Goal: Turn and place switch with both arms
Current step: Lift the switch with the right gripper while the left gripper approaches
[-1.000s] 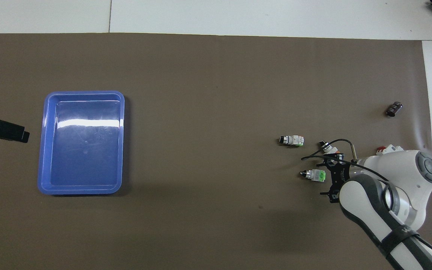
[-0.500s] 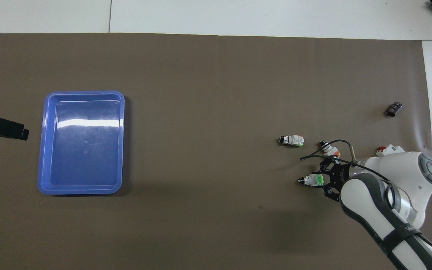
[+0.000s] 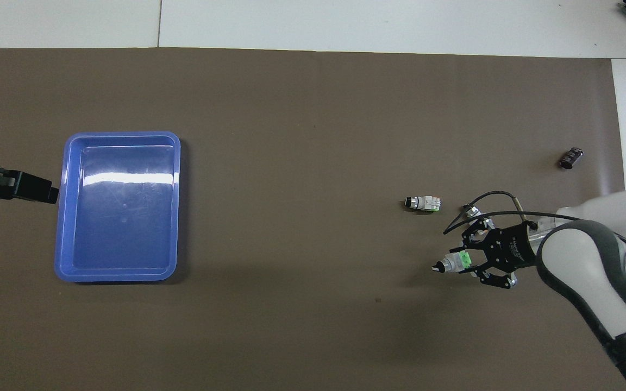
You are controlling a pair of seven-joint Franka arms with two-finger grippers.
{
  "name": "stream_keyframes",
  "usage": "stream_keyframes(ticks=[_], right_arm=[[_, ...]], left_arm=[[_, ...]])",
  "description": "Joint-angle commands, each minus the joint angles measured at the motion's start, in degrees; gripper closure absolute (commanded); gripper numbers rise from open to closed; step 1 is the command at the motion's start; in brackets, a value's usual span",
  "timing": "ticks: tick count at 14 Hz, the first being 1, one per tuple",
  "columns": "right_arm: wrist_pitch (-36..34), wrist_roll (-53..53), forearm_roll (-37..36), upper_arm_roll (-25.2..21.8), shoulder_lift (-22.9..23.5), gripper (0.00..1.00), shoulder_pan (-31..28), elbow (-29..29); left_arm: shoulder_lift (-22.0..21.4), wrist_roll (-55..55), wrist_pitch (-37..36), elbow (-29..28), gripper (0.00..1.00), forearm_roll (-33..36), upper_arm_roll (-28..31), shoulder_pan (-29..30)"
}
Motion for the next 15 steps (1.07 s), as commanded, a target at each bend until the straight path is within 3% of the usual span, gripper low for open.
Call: stream_keyframes(ticks=[1, 4, 7, 11, 15], right_arm=[[-3.4, -1.9, 6.2, 0.7, 0.8, 1.0, 0.0, 3.5], [-9.2, -0.3, 15.0, 0.7, 3.1, 1.0, 2.4, 9.6], [-12.2, 8.4, 20.3, 0.7, 6.2, 1.0, 6.5, 16.5], [-10.9, 15.0, 26.7, 0.7, 6.8, 1.0, 13.2, 18.4], [-7.0, 19.3, 31.5, 0.8, 6.6, 1.0, 18.3, 18.8]], left_arm=[[-0.6, -3.0, -1.2, 0.5, 0.38, -4.1, -0.8, -0.1], [-0.9, -11.6, -1.3, 0.0, 0.38, -9.7, -2.7, -0.1], [-1.6, -22.9, -0.2, -1.7, 0.38, -15.7, -4.9, -0.2], [-3.1, -43.8, 7.3, -6.2, 0.38, -24.5, -7.8, -0.3], [-5.0, -53.1, 12.9, -10.3, 0.31, -27.2, -10.9, -0.5]])
